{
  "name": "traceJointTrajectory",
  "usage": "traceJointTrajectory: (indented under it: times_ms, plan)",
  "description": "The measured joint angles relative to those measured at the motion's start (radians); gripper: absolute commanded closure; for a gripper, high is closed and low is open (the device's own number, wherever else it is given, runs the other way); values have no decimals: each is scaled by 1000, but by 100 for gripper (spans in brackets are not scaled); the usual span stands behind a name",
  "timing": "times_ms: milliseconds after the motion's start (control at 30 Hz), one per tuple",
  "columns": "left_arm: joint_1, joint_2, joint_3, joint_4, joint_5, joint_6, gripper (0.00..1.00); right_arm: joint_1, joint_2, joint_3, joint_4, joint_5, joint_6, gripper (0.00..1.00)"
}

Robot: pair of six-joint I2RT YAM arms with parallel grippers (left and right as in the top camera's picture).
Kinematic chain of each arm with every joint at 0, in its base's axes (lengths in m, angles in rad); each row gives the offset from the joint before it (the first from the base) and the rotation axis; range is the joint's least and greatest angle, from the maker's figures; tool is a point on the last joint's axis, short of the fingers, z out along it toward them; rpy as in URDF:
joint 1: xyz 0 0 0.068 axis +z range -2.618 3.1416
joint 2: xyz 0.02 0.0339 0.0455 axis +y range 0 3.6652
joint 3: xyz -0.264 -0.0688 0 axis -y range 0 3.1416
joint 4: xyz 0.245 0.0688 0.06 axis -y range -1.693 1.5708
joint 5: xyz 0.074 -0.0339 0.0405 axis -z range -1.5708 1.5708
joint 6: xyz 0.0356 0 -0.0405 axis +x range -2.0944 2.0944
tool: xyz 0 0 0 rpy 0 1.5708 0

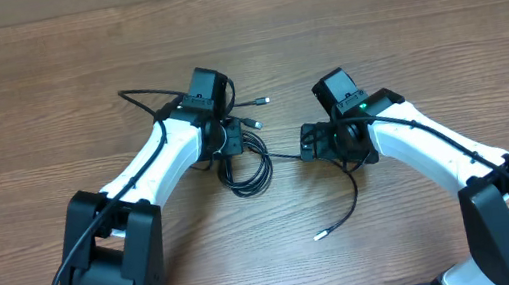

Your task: Untangle cables

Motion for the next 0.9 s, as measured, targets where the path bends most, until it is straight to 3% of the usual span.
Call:
traceJointTrajectory:
  times_ms: [133,300,400,533,633,700,767,833,900]
  plan:
    - [44,0,0,6,184,198,96,0,0,0,0,68,-41,0]
    - [221,0,0,-8,611,488,96,0,0,0,0,104,-58,0]
    - [257,0,-4,-114,791,671,96,0,0,0,4,12,-60,0]
    - [256,0,-5,-98,807,812,89,0,0,-2,177,-227,-119,10]
    - [256,0,-5,-89,752,851,96,-4,0,-4,287,-364,-154,14]
    - [256,0,-5,-90,743,866,95,-13,0,-5,366,-426,-150,25]
    - [256,0,-5,-90,742,869,73,-13,0,-5,371,-430,-149,44]
    - [256,0,-5,-99,737,875,48,-13,0,-5,364,-407,-152,51]
    - [256,0,-6,-138,721,872,39,-13,0,-5,388,-395,-150,54]
